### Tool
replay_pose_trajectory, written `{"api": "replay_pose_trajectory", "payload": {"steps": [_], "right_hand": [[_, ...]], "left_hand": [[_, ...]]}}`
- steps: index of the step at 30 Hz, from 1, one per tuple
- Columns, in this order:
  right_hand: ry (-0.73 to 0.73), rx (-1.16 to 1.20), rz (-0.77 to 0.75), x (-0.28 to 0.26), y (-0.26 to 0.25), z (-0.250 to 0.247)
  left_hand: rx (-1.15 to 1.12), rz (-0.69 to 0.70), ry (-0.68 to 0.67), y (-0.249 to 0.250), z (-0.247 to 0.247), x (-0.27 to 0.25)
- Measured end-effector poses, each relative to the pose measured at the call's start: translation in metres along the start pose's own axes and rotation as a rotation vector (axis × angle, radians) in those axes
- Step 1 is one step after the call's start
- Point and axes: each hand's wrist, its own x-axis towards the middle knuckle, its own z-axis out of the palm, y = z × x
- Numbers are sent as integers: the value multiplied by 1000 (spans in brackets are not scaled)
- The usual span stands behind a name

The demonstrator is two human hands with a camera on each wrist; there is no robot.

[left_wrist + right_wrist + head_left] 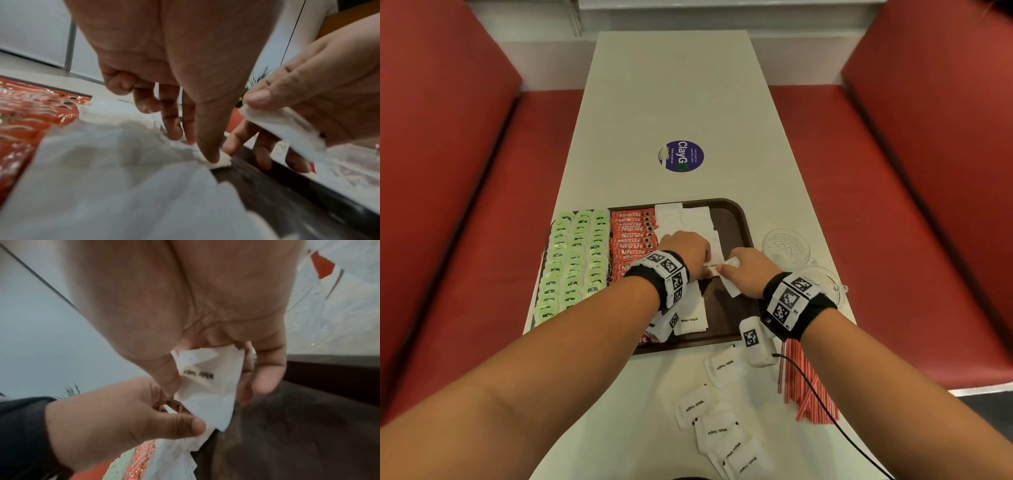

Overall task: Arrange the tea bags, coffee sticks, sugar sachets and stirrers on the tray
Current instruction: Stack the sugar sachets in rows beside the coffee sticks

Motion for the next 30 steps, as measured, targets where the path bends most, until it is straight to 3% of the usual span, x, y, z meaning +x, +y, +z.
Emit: {"api": "replay_pose_trajectory", "payload": {"steps": [7,11,13,16,20,26,30], "right_hand": [[164,268,-113,-10,-9,-11],[178,572,-45,-13,-14,-13],[155,630,-18,-14,-14,-11],[88,533,44,-11,-9,-7],[-61,305,98,-9,-2,4],[-97,184,115,-3,-1,7],[-111,191,110,3,-5,6]], "left_hand": [[-589,29,165,-15,-16,-29],[-750,79,185,-21,-12,-46],[-720,69,223,-22,-10,-44],[-611,15,255,-23,-8,-35],[-421,-51,161,-16,2,-22],[-222,-88,59,-7,11,-12],[-165,-94,101,-6,13,-9]]}}
